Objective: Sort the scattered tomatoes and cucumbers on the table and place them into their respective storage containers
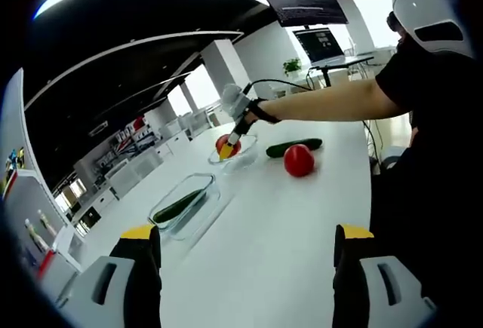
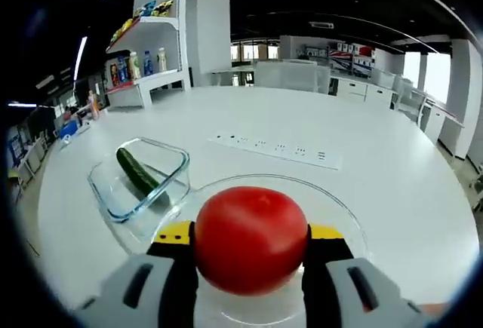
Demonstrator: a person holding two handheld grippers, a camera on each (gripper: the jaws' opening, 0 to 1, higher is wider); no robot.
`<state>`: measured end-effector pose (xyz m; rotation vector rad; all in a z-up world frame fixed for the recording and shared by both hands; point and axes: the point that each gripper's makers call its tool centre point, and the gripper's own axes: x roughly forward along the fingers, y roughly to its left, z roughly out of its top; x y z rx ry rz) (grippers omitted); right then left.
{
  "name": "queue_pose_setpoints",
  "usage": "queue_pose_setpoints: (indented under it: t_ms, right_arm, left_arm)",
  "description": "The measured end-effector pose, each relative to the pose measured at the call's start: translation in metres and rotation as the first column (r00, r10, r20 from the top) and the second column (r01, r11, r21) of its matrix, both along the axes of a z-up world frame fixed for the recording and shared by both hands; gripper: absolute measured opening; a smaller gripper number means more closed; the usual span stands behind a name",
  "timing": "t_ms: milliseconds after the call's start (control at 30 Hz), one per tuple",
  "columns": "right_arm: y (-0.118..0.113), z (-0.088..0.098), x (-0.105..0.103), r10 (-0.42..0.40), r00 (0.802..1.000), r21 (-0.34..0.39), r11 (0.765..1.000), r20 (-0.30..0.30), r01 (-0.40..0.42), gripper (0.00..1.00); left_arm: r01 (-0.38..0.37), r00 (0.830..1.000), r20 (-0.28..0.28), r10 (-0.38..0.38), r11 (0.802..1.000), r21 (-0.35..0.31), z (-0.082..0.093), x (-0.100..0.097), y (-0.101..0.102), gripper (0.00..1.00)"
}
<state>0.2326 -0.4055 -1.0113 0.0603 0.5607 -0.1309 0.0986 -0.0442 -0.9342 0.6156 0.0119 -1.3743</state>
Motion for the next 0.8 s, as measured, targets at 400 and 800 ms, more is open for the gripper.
queue_pose_setpoints:
  t_ms: [400, 800]
  right_arm:
    - [-0.004, -0.015, -0.005, -0.061, 0.998, -0.035, 0.998, -0.028, 0.060, 0.52]
    - [0.003, -0.017, -0.012, -0.068, 0.998, -0.072, 0.995, 0.003, 0.068, 0.53]
  left_arm:
    - [-0.019, 1.000, -0.010, 0.019, 1.000, -0.011, -0.001, 0.008, 0.004, 0.93]
    - [-0.025, 1.000, -0.010, 0.024, 1.000, -0.006, -0.001, 0.007, 0.004, 0.93]
